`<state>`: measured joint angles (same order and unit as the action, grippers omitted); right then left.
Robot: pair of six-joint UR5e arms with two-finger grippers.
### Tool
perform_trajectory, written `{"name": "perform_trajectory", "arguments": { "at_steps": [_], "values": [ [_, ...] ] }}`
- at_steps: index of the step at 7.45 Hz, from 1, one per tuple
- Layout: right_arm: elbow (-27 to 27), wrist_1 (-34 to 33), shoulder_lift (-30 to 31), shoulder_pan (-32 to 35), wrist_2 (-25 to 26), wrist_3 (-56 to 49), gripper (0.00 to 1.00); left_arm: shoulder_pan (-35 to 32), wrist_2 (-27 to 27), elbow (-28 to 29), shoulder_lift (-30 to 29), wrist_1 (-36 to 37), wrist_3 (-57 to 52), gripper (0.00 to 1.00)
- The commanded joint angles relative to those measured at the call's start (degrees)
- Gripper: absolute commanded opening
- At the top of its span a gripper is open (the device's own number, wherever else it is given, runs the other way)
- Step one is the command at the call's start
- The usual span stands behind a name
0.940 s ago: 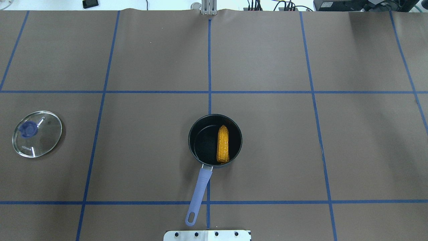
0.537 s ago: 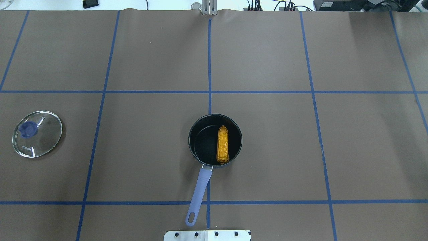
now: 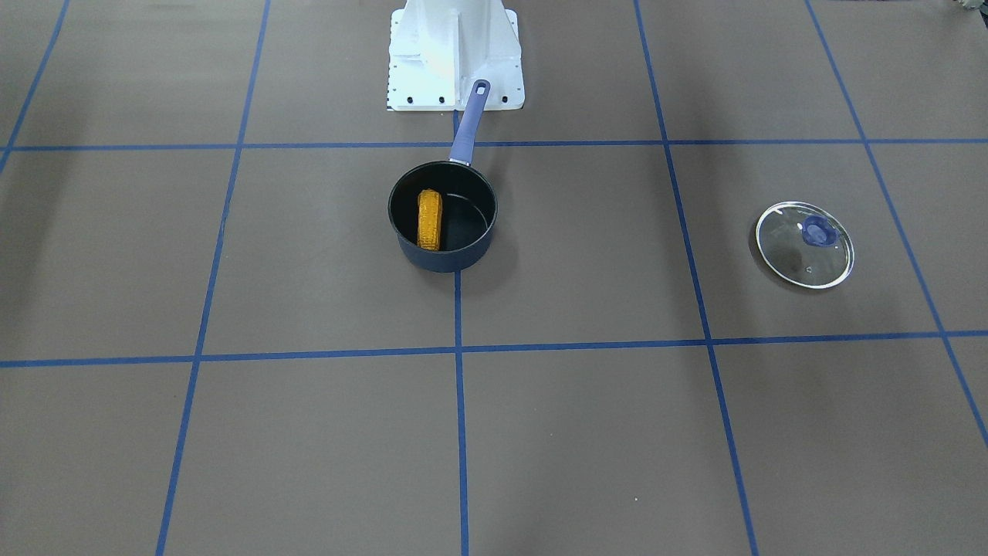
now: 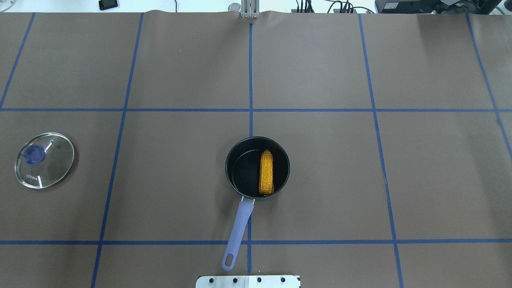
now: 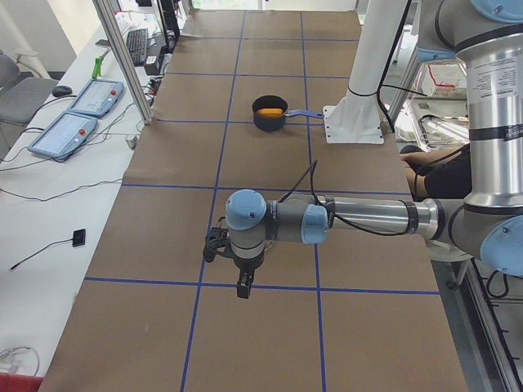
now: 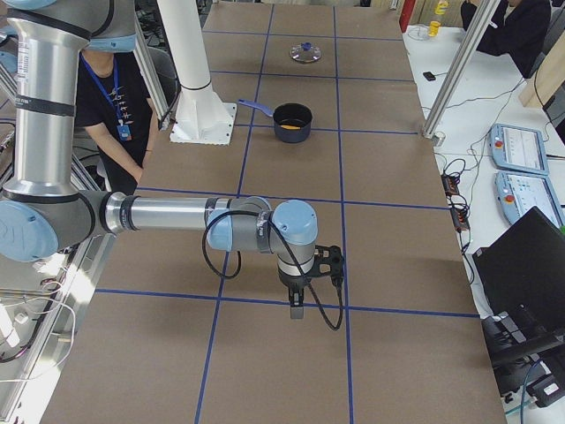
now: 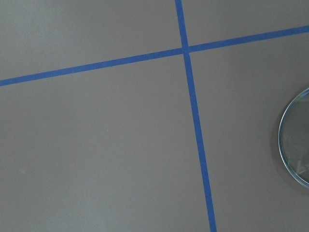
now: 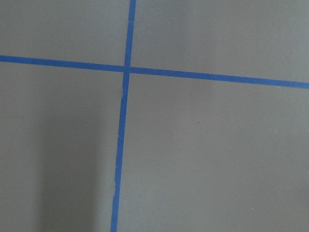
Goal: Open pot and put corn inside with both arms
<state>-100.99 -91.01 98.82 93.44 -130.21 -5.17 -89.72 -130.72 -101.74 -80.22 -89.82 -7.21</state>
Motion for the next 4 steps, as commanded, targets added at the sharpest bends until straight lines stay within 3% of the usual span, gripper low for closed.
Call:
{"name": "perform_trajectory", "arguments": {
  "at_steps": [1,4],
  "values": [
    [-0.35,3.35,-0.38,-0.36,-0.92,0.33,1.00,-0.02,-0.24,0.14,0.67,-0.01,-0.18,0.99],
    [0.52,5.40,-0.29,-0.63,-1.19,0.25,1.00,-0.02,-0.42,-0.21,0.94,-0.01,-0.44,0.99]
  ]
}}
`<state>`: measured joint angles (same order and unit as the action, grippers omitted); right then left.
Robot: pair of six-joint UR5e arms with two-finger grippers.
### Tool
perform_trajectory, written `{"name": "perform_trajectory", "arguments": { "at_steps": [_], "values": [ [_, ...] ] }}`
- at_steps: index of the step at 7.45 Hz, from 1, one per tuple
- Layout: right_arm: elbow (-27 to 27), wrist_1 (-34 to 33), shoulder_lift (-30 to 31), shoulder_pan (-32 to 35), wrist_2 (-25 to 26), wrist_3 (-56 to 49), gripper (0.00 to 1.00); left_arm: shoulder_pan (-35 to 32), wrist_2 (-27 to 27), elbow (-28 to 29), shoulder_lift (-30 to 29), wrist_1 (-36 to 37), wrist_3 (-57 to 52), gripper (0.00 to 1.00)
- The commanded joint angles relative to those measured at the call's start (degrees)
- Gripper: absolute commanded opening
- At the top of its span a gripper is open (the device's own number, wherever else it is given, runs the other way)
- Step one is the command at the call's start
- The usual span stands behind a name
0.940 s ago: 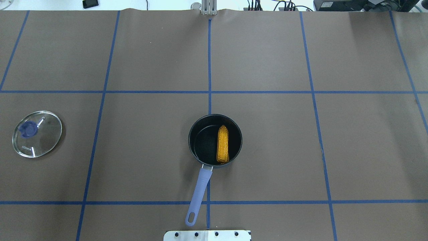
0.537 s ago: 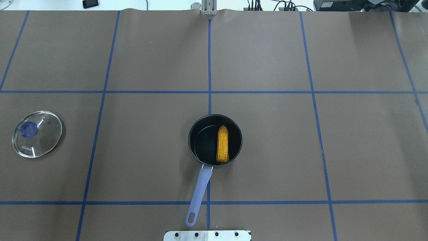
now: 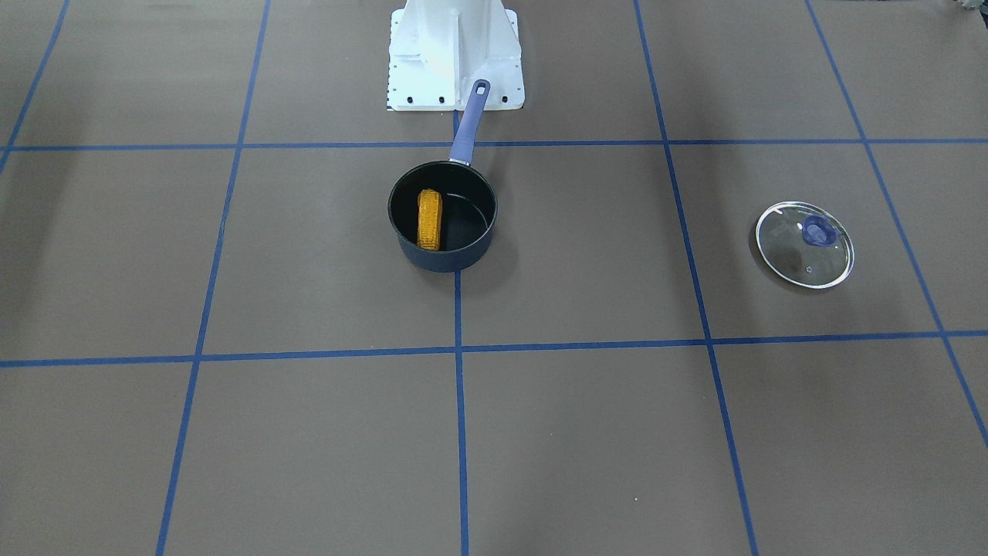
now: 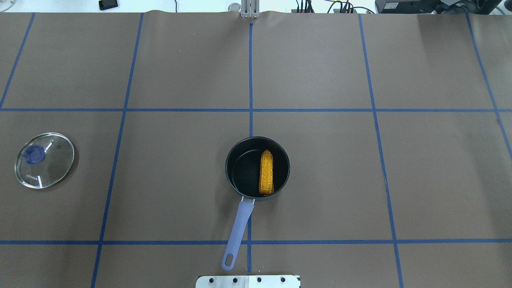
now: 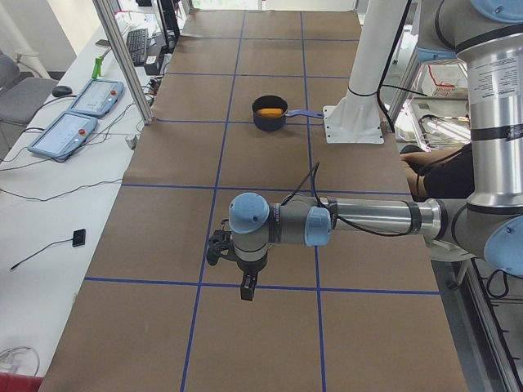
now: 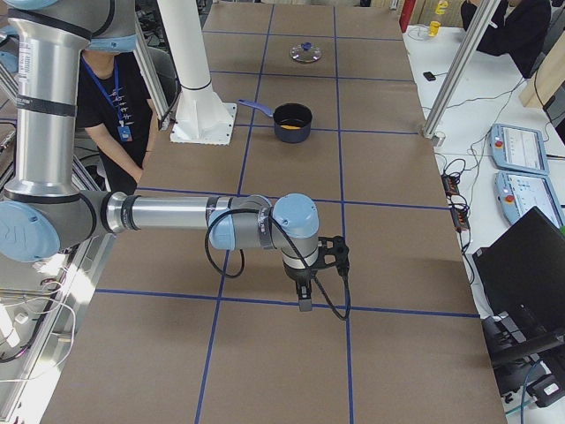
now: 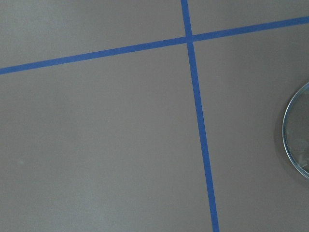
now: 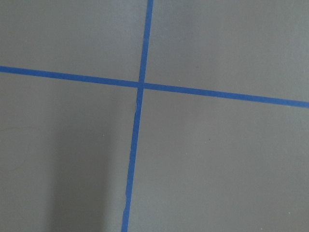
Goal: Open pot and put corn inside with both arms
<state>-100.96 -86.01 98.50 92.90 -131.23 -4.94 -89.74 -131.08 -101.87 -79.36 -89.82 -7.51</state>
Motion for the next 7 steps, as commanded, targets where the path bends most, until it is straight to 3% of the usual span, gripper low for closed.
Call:
{"name": "perform_trajectory", "arguments": {
  "at_steps": [1,7],
  "values": [
    [0.50,0.41,0.02,-0.09,-0.17,0.02,1.00,0.09,-0.05,0.00,-0.09,-0.09,-0.14,0.99],
    [0.94,0.41,0.02,-1.32,-0.96,0.02,1.00,0.09,-0.05,-0.17,-0.01,-0.70,-0.14,0.99]
  ]
}}
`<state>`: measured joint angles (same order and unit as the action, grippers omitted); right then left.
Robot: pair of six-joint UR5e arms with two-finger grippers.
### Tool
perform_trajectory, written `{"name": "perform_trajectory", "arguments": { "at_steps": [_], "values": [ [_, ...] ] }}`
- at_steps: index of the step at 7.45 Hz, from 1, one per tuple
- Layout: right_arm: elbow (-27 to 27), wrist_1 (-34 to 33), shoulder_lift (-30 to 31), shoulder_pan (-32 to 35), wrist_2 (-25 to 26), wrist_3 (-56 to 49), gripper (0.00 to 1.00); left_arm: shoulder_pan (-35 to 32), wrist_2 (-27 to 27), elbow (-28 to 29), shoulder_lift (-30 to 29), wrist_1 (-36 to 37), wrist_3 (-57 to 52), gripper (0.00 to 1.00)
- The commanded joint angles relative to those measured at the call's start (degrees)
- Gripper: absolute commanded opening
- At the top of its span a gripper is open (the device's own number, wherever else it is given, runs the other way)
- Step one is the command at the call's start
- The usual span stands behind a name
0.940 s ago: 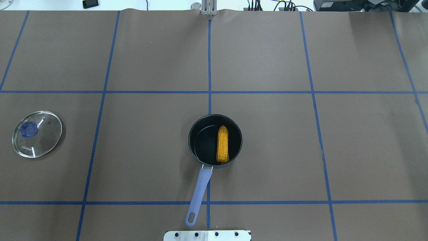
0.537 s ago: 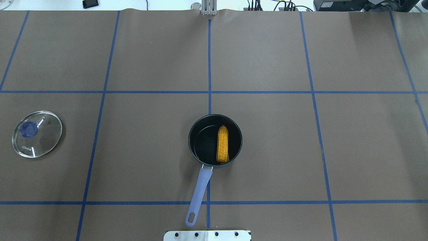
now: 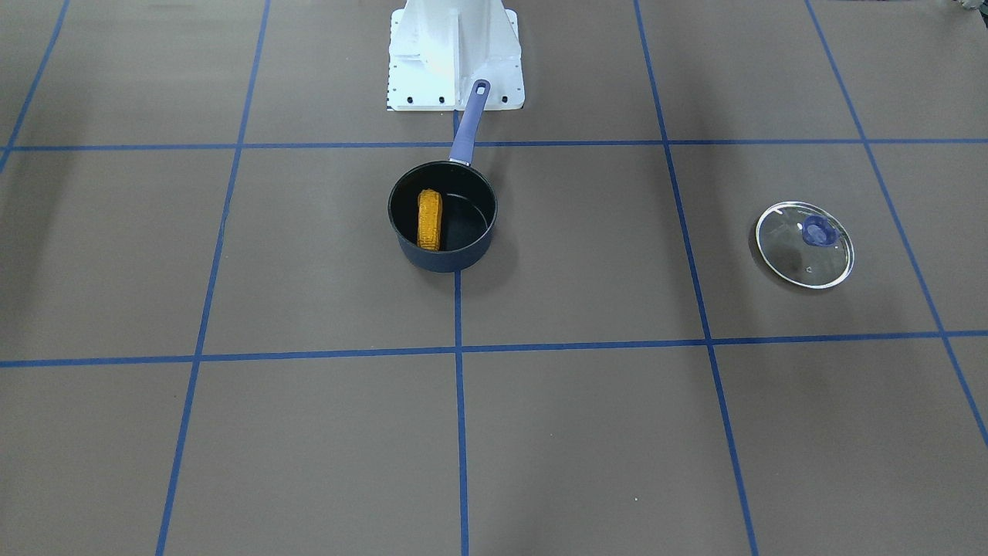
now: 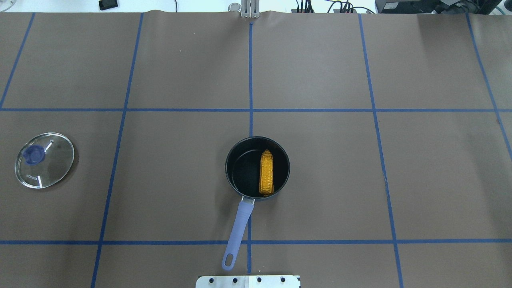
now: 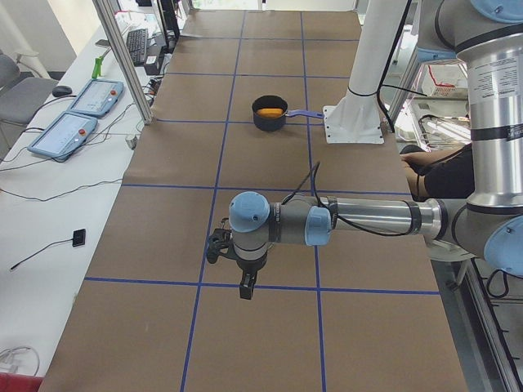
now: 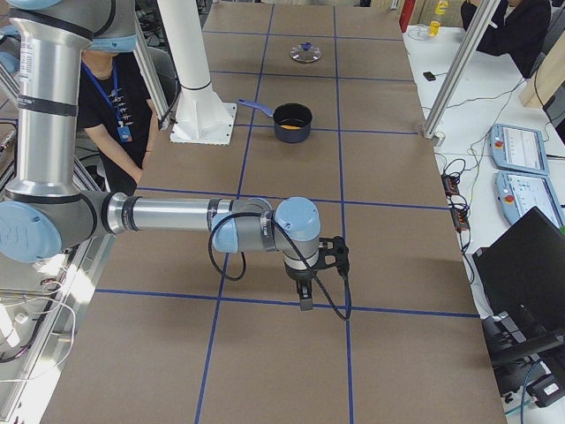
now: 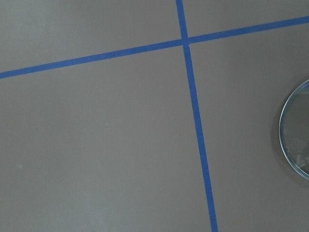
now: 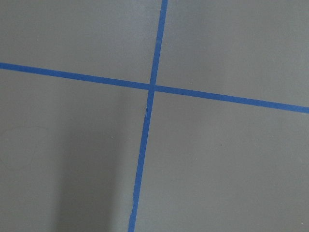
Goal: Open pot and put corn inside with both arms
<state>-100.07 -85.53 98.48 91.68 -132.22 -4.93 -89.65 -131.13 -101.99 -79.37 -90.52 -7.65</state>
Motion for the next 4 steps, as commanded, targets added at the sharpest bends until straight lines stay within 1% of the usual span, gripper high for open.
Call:
{"name": "perform_trajectory", "arguments": {
  "at_steps": [1,4],
  "values": [
    [0.13,0.02,-0.04,-0.19,0.03,0.01,1.00,0.00,0.00,0.04,0.00,-0.01,0.00,0.98],
    [0.92,0.10,-0.04,-0.71,0.03,-0.08,1.00,0.00,0.00,0.12,0.00,-0.01,0.00,0.99]
  ]
}}
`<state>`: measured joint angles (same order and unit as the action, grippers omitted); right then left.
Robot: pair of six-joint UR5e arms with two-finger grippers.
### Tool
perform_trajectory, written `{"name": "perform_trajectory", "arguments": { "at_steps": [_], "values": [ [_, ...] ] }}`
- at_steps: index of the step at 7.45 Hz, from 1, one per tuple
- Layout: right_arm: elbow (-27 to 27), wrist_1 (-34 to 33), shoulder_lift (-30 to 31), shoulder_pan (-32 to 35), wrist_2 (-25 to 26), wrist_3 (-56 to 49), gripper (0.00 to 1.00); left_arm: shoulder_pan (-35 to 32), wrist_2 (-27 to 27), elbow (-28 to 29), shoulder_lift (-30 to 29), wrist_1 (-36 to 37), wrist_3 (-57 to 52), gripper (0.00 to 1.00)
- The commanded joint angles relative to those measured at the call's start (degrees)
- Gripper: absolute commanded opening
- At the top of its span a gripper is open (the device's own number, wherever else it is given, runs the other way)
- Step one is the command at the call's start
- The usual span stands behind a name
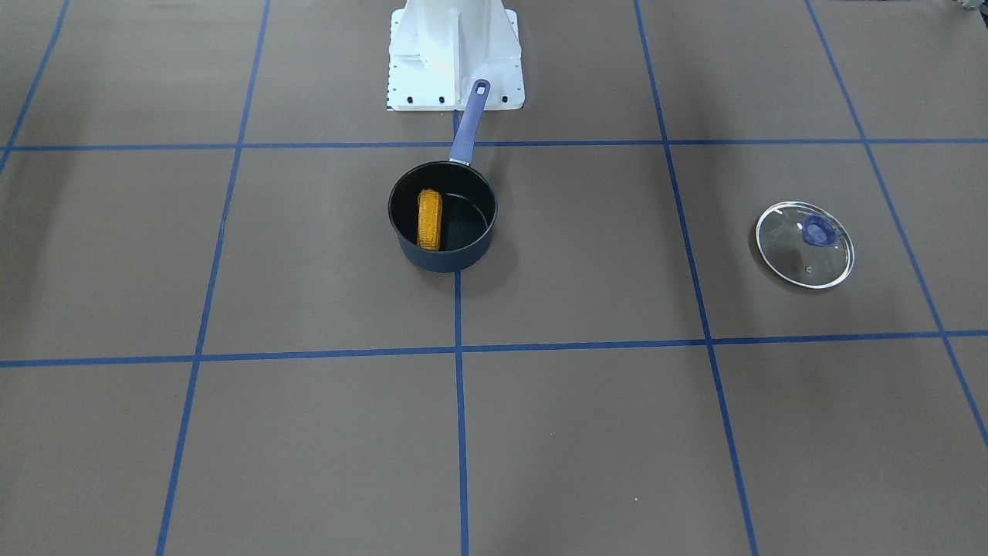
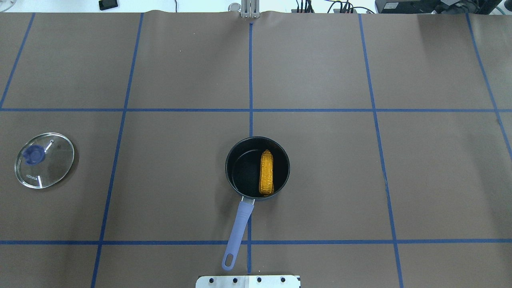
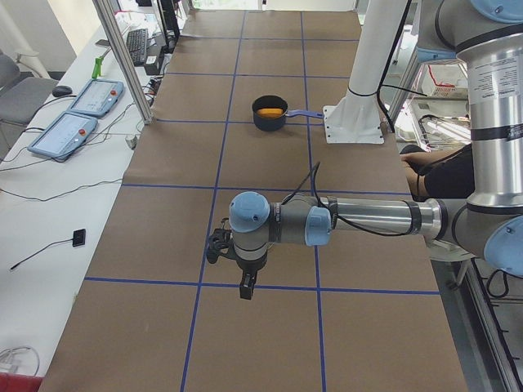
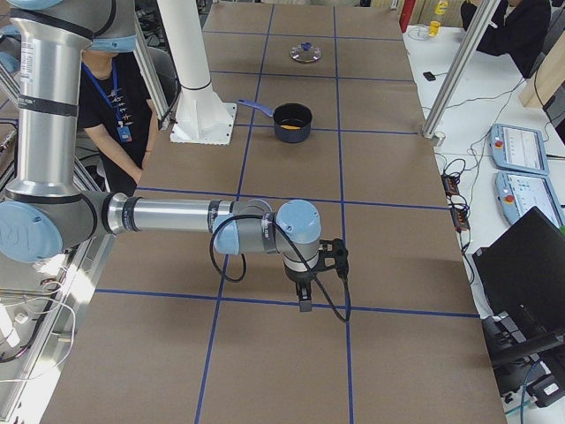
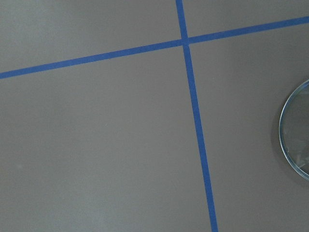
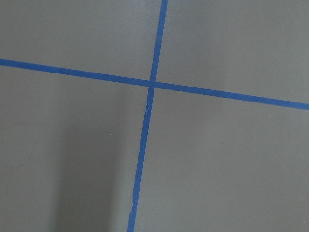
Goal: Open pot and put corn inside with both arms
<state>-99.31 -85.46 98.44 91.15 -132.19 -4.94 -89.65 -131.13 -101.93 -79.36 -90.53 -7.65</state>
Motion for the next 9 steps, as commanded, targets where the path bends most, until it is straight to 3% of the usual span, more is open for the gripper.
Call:
{"name": "perform_trajectory", "arguments": {
  "at_steps": [1,9],
  "values": [
    [0.17,0.30,0.00,-0.19,0.00,0.02,1.00,0.00,0.00,0.07,0.00,0.00,0.00,0.99],
    [0.17,0.83,0.00,-1.67,0.00,0.02,1.00,0.00,0.00,0.24,0.09,0.00,0.00,0.99]
  ]
}}
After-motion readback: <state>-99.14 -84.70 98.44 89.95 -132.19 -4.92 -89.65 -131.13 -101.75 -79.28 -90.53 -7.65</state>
